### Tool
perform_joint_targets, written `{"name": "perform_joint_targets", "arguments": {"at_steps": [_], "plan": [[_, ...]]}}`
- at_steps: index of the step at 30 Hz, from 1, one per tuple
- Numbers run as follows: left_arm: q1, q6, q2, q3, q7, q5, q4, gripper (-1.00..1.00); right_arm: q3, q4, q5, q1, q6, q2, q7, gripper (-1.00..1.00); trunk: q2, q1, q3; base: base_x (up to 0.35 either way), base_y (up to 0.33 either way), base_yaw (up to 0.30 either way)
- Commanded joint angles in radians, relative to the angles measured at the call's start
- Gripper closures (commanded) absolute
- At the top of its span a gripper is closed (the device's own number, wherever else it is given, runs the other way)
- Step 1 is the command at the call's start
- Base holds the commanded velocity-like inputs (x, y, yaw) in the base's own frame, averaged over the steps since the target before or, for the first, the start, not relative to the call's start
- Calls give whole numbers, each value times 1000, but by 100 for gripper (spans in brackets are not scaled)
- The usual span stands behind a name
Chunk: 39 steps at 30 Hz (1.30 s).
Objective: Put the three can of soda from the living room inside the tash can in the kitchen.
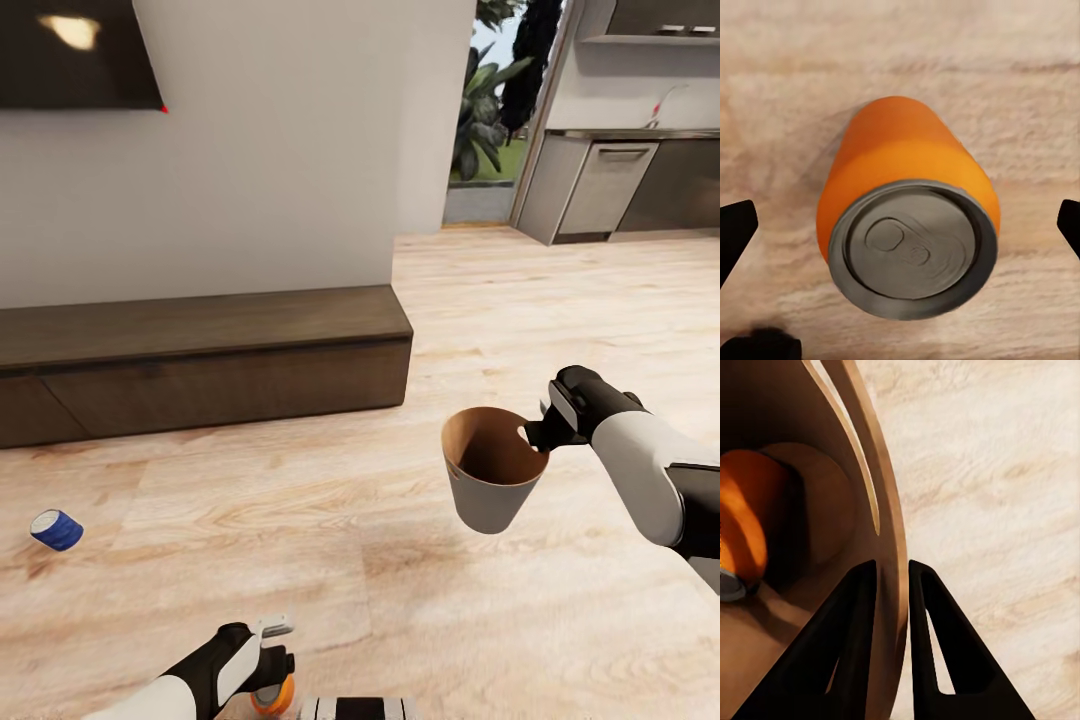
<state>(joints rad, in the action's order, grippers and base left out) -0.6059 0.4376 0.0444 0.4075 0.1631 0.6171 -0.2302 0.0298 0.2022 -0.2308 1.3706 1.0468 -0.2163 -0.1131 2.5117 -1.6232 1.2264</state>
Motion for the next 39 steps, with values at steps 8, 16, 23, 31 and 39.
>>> {"name": "perform_joint_targets", "arguments": {"at_steps": [8, 16, 23, 31, 39], "plan": [[0, -12, 0, -1, 0, -1, -1, -100, 5, 0, 12, 1, 0, 4, -3, 100, 1, -2, 15, 0, 0, 0], [0, -21, 1, -1, -1, 0, -3, -100, 5, 2, 11, 1, 0, 12, -3, 100, 1, -2, 15, 0, 0, 0], [0, -22, 0, -1, -7, 0, -3, -100, 5, 2, 11, 1, 0, 16, -3, 100, 2, -4, 35, 0, 0, 0], [0, -23, 2, -1, -8, 0, -2, -100, 5, 1, 10, 1, 0, 26, -3, 100, 3, -5, 42, 0, 0, 0], [0, -25, 3, -1, -8, -1, -4, 100, 5, 2, 10, 1, 0, 26, -3, 100, 3, -5, 42, 0, 0, 0]]}}
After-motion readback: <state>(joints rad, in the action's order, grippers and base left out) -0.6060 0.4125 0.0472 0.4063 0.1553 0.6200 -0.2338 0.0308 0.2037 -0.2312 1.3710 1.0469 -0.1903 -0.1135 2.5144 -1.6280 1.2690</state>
